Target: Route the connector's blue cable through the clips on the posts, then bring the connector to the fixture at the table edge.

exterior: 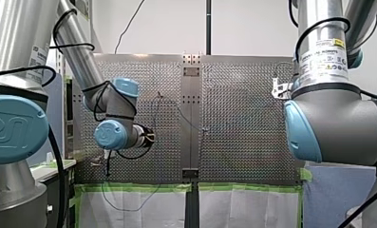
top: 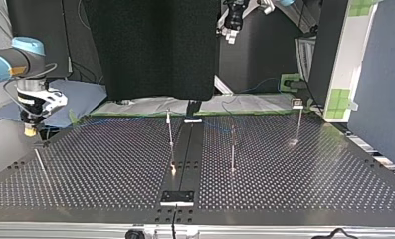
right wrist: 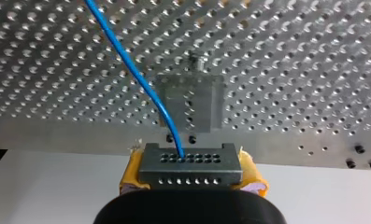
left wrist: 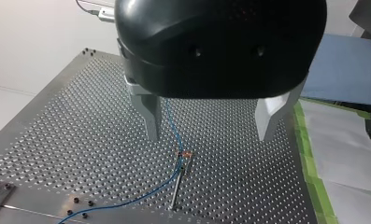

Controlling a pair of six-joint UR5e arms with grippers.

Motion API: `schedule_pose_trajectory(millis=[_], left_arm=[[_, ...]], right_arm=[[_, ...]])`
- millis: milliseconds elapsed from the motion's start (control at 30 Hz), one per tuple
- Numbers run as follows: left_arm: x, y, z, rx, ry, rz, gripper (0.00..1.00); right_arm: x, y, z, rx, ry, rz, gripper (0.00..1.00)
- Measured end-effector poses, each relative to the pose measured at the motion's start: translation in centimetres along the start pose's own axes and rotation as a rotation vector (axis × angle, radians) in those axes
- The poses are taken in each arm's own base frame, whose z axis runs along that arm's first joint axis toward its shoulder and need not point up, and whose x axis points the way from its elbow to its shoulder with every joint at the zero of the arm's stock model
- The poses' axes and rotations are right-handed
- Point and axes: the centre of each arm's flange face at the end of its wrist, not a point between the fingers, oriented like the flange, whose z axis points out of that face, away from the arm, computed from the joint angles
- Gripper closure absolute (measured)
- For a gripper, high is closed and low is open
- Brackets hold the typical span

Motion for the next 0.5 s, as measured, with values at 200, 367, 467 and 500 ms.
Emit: schedule_pose_trajectory(millis=[200, 367, 467, 500], left_arm=[[-0.1, -0.1, 0.2, -0.002, 0.003, 0.003, 0.0], [0.0, 0.1, 0.1, -0.011, 0.017, 0.022, 0.0], [0.0, 0.1, 0.1, -0.016, 0.02, 0.031, 0.0], [0.0, 0.1, 0.1, -0.017, 0.02, 0.032, 0.0]], right_arm=[[0.4, 1.4, 0.7, 0.02, 0.04, 0.013, 0.98], [0.6, 2.5, 1.1, 0.042, 0.07, 0.032, 0.98], [0.6, 3.1, 1.5, 0.053, 0.075, 0.036, 0.98], [0.5, 3.2, 1.6, 0.058, 0.073, 0.036, 0.98]])
